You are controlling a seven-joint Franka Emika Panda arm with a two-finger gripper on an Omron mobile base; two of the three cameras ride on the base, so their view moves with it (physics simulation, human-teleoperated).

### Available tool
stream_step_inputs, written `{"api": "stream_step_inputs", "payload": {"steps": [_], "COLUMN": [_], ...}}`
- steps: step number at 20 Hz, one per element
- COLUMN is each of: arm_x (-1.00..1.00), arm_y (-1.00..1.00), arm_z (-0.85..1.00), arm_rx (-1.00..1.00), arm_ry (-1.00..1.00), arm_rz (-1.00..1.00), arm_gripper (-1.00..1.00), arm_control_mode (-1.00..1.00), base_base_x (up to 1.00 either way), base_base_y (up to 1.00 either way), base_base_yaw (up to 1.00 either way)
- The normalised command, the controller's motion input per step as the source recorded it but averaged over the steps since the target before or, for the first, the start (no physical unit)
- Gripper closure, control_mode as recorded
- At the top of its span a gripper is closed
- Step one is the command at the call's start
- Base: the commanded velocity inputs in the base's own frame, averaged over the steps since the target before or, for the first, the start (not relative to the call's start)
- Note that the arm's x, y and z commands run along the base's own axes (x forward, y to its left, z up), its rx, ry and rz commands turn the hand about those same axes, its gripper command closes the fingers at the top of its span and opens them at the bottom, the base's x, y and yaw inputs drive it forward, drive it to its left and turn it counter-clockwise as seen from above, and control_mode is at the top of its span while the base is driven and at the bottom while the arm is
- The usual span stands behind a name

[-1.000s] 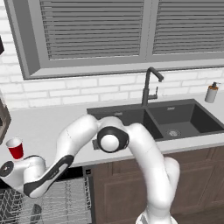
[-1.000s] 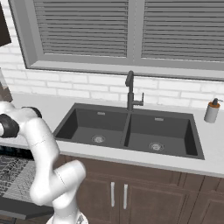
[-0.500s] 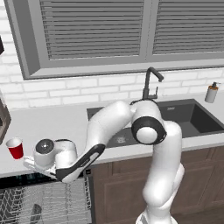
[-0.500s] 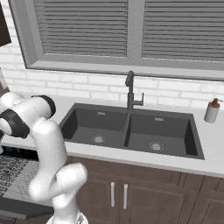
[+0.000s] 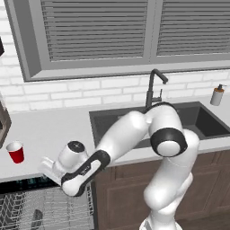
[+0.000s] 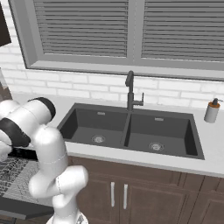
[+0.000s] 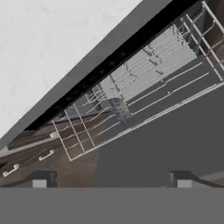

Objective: Pick up the cup and bowl from the counter, place them in the dishwasher, and close the dishwasher door.

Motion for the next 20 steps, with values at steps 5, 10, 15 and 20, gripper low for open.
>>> {"api": "stream_step_inputs", "payload": {"steps": [5,10,15,20], "arm_x": [0.1,0.11,0.1,0.01], "arm_y": [0.17,0.15,0.5,0.13], "arm_z": [0.92,0.91,0.95,0.56], "arm_rx": [0.0,-0.02,-0.08,0.0], "arm_ry": [0.16,0.12,0.11,0.01], "arm_rz": [0.03,0.05,0.07,0.06], "arm_gripper": [-1.0,-1.0,-1.0,-1.0], "arm_control_mode": [-1.0,-1.0,-1.0,-1.0], "base_base_x": [0.0,0.0,0.0,0.0], "base_base_y": [0.0,0.0,0.0,0.0], "base_base_yaw": [0.0,0.0,0.0,0.0]}}
